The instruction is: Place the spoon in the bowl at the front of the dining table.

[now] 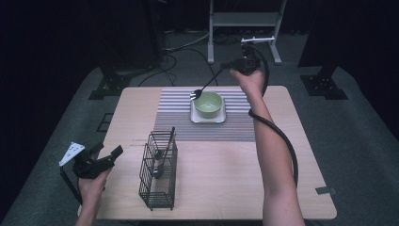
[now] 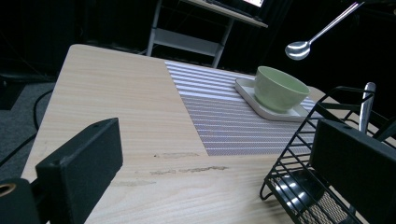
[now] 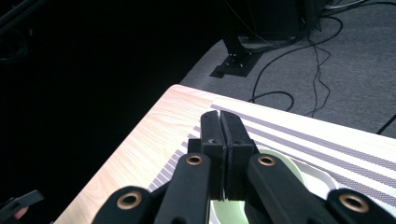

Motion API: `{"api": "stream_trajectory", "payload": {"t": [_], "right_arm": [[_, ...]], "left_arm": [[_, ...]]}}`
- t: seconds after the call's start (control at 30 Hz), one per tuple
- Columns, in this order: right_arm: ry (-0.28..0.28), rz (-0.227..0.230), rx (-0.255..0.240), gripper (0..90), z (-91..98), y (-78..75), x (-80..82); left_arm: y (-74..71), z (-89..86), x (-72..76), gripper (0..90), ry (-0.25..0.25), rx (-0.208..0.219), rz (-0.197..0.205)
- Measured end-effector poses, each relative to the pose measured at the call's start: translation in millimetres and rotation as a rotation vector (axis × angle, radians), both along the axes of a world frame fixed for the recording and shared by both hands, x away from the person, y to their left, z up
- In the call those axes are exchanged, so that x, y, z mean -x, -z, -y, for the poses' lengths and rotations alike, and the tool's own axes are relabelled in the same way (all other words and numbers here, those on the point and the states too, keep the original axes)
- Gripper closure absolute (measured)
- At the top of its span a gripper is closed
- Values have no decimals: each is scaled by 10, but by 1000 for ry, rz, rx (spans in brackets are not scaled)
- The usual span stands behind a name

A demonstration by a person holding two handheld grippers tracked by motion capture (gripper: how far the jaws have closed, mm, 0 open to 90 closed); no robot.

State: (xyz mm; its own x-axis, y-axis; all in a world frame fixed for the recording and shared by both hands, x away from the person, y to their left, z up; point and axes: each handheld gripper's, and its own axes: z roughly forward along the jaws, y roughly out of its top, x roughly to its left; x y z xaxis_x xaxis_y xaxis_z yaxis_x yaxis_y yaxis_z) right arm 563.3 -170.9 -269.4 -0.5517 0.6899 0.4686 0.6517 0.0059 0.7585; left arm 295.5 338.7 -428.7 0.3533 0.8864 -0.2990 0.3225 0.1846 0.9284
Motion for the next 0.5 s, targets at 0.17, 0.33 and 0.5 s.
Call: {"api": "stream_trajectory", "payload": {"t": [0.17,0.33,0.5], "right_arm": [[17,-11,20,890,6,59,-47],[39,-18,25,890,51,121,-86],[57,-25,25,890,101,183,-107]], "left_arm": [[-2,-3,10,15,2,-4,2],[2,-1,14,15,2,-6,-1],[4,6,17,15,2,-7,-2]]}}
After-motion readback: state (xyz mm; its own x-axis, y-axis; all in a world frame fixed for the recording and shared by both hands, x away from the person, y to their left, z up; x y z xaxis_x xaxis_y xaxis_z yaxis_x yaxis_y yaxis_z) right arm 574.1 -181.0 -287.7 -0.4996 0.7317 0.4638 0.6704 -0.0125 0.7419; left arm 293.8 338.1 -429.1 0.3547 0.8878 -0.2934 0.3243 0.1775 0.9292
